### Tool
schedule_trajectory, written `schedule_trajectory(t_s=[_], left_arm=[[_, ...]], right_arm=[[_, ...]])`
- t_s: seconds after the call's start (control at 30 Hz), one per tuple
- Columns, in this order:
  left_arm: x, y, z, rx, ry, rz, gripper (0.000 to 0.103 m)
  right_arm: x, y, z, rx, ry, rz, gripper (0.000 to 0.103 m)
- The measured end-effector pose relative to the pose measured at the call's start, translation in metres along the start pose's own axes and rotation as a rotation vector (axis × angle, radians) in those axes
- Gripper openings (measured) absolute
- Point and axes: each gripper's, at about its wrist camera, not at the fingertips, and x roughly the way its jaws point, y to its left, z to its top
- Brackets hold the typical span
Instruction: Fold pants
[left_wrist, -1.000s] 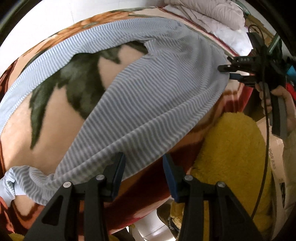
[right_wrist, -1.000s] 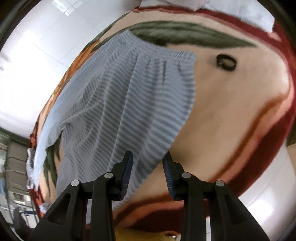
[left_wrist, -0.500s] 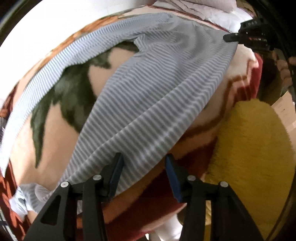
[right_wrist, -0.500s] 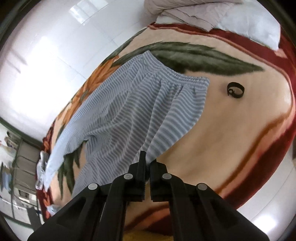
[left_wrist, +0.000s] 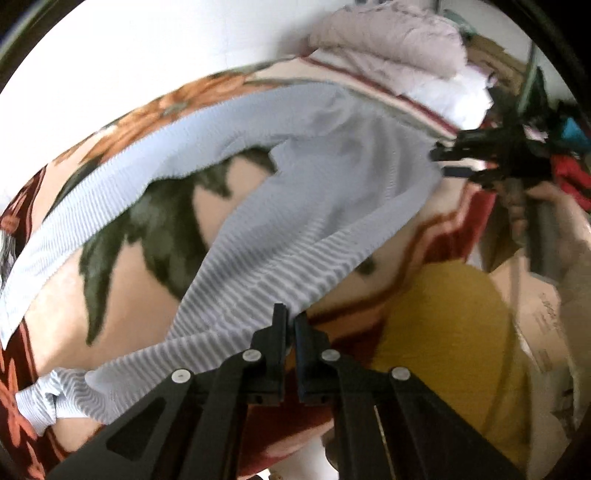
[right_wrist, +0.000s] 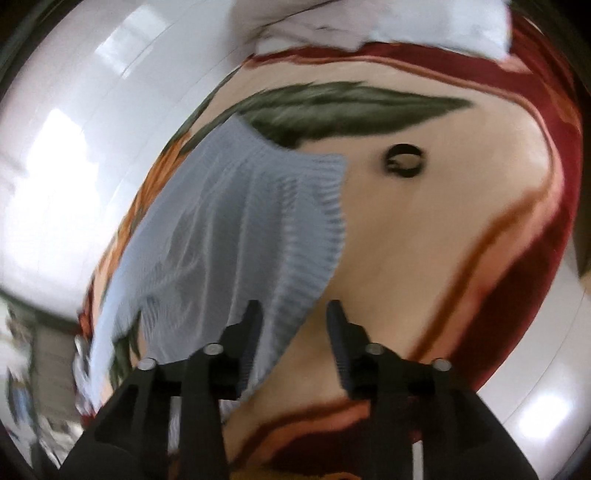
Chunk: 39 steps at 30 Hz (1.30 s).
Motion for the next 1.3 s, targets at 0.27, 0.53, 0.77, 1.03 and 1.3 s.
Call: schedule_trajectory(t_s=[0.27, 0.53, 0.77, 1.03, 1.3], left_arm=[[-0.01, -0.017, 0.005, 0.029, -0.006, -0.025, 0.004], [-0.019, -0.005, 0.009, -0.025, -0.05, -0.011, 0.004], [-0.037, -0.019, 0.011, -0.024, -0.07, -0.082, 0.003], [-0.063, -0.029, 0.016, 0.006, -0.129, -0.06, 0.003], [-0.063, 0.042, 0.061, -0.149, -0.21, 0.051, 0.003]], right_arm=[[0.025, -0.025, 0.023, 0.099, 0.018, 0.021, 0.042], [0.04, -0.011, 0.049, 0.06, 0.023, 0.035, 0.006], [0.0, -0.018, 0.056, 0.056, -0.08, -0.015, 0.006], [-0.022, -0.011, 0.053, -0.012, -0.085, -0.028, 0.006], [-0.035, 0.036, 0.07, -0.118, -0.103, 0.007, 0.006]])
